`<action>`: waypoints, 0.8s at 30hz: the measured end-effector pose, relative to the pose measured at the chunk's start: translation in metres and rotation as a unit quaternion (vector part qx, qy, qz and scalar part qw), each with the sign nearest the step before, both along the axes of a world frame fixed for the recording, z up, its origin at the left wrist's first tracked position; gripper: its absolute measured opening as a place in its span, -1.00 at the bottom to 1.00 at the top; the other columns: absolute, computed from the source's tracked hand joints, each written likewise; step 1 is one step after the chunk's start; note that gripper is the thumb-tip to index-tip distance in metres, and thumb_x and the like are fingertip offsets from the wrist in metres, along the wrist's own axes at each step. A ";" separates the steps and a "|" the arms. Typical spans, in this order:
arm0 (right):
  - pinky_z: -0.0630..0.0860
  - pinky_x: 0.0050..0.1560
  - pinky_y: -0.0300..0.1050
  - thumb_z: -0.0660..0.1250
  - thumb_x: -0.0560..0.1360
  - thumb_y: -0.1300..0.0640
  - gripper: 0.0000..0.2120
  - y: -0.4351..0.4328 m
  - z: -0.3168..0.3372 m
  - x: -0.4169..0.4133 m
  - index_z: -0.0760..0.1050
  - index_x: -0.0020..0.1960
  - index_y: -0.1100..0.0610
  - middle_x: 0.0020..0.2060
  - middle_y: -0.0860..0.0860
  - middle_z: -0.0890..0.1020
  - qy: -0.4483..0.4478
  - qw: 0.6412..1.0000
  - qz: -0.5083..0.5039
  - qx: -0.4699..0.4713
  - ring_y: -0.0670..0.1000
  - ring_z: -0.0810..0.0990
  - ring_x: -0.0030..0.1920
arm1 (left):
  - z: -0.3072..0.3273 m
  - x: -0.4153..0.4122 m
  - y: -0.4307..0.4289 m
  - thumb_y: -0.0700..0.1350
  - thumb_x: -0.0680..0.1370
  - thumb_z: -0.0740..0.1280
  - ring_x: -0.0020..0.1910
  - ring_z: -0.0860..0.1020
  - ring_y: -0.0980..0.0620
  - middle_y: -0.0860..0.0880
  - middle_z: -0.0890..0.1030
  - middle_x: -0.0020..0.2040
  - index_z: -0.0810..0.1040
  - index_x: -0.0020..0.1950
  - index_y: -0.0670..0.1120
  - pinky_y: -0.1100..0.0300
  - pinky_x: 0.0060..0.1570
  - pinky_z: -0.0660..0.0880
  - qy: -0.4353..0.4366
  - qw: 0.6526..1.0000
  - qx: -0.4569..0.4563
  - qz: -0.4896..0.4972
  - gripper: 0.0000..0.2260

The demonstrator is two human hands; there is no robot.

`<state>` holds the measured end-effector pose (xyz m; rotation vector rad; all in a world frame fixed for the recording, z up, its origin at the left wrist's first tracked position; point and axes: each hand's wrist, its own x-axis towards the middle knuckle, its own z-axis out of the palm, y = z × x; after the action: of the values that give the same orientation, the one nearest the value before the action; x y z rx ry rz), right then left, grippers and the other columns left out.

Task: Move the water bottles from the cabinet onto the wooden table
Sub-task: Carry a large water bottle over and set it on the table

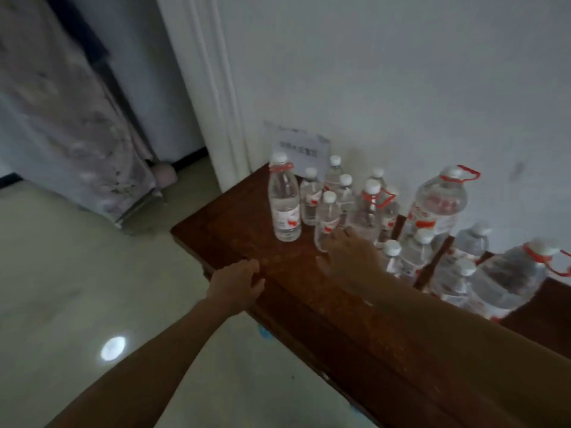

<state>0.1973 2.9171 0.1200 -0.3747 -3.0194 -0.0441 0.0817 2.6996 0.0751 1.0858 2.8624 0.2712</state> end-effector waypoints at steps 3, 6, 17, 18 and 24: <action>0.51 -0.32 -0.04 0.32 0.36 -0.09 -0.75 -0.079 -0.001 -0.044 0.56 -0.16 0.09 -0.17 0.08 0.56 0.008 0.997 0.080 -0.011 0.13 0.57 -0.10 | 0.006 -0.010 -0.090 0.13 0.56 0.23 0.07 0.58 -0.03 0.04 0.59 0.09 0.48 0.13 0.01 0.10 0.01 0.45 0.016 0.997 -0.014 0.071 -0.74; 0.52 -0.27 -0.03 0.30 0.40 -0.09 -0.74 -0.168 -0.003 -0.084 0.54 -0.08 0.09 -0.11 0.06 0.53 0.003 0.985 0.169 -0.019 0.12 0.54 -0.04 | 0.008 -0.016 -0.189 0.15 0.57 0.21 0.09 0.57 -0.05 0.01 0.58 0.13 0.46 0.18 0.01 0.11 0.04 0.44 0.016 0.988 -0.037 0.147 -0.71; 0.51 -0.07 -0.06 0.18 0.54 -0.13 -0.63 -0.491 -0.015 -0.197 0.46 0.22 0.05 0.06 0.02 0.56 -0.026 0.910 0.412 -0.036 0.06 0.56 -0.02 | 0.020 -0.005 -0.522 0.13 0.58 0.22 0.06 0.58 -0.03 0.03 0.60 0.09 0.47 0.18 0.01 0.15 -0.03 0.40 0.008 0.914 -0.049 0.402 -0.72; 0.51 -0.05 -0.06 0.17 0.54 -0.13 -0.63 -0.516 -0.016 -0.207 0.45 0.23 0.05 0.06 0.02 0.57 -0.029 0.902 0.429 -0.033 0.06 0.57 -0.01 | 0.017 -0.003 -0.545 0.14 0.57 0.22 0.07 0.58 -0.03 0.04 0.59 0.10 0.47 0.18 0.02 0.15 -0.02 0.41 0.001 0.904 -0.047 0.424 -0.73; 0.52 0.00 -0.07 0.16 0.54 -0.14 -0.64 -0.652 -0.036 -0.275 0.43 0.22 0.03 0.05 0.01 0.59 -0.055 0.851 0.522 -0.022 0.08 0.60 0.01 | -0.012 -0.007 -0.656 0.15 0.57 0.20 0.08 0.57 -0.03 0.04 0.59 0.13 0.47 0.18 0.02 0.13 0.01 0.44 -0.040 0.853 -0.054 0.518 -0.71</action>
<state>-0.0774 2.2650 0.0839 1.3008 -2.8756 0.0887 0.0748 2.0436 0.0634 -0.5720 3.0041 0.1741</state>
